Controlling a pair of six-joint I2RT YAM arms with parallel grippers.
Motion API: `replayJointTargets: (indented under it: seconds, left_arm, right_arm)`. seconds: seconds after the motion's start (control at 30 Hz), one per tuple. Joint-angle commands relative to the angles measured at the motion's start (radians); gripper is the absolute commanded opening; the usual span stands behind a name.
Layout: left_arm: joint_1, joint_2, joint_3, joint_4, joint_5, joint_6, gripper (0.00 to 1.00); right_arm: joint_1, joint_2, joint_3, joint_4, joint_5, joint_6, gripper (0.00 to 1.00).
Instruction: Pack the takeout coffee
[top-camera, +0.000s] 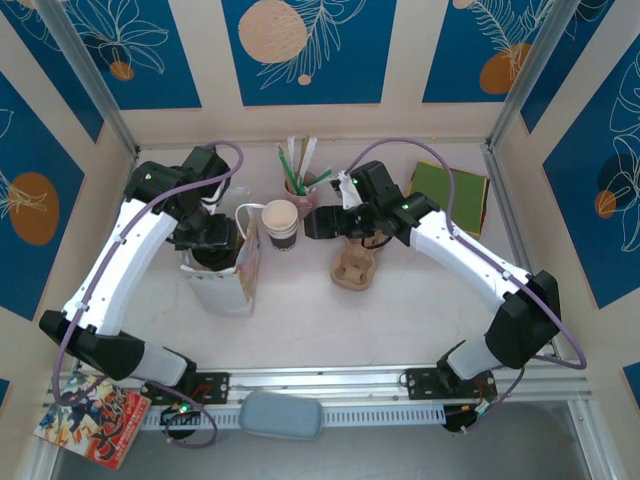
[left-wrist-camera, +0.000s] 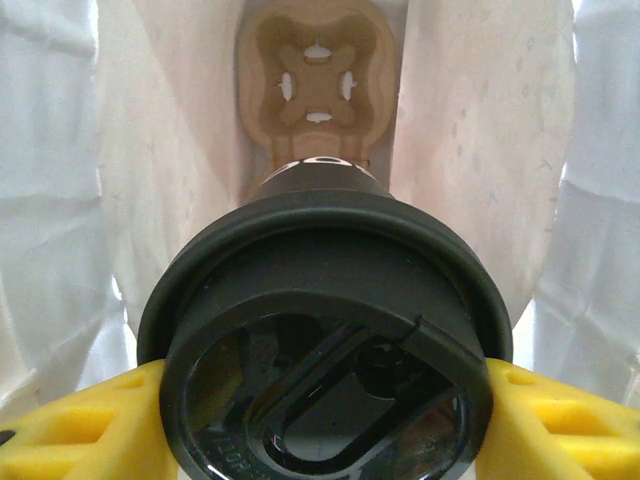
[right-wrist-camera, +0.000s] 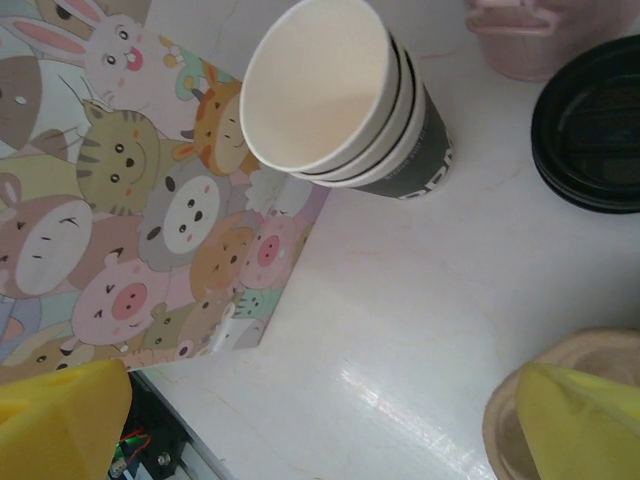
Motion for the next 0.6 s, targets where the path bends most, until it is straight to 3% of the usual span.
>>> replayJointTargets:
  seconds: [0.0,0.57]
  left_arm:
    - [0.013,-0.025,-0.017,0.005,0.038,0.012,0.59]
    - [0.036,0.027,-0.025,-0.022,0.017,-0.010,0.59]
  right_arm:
    - [0.011,0.009,0.065,-0.041,-0.048,-0.040,0.99]
    - [-0.009,-0.049,0.006,-0.009,-0.104,-0.048,0.99]
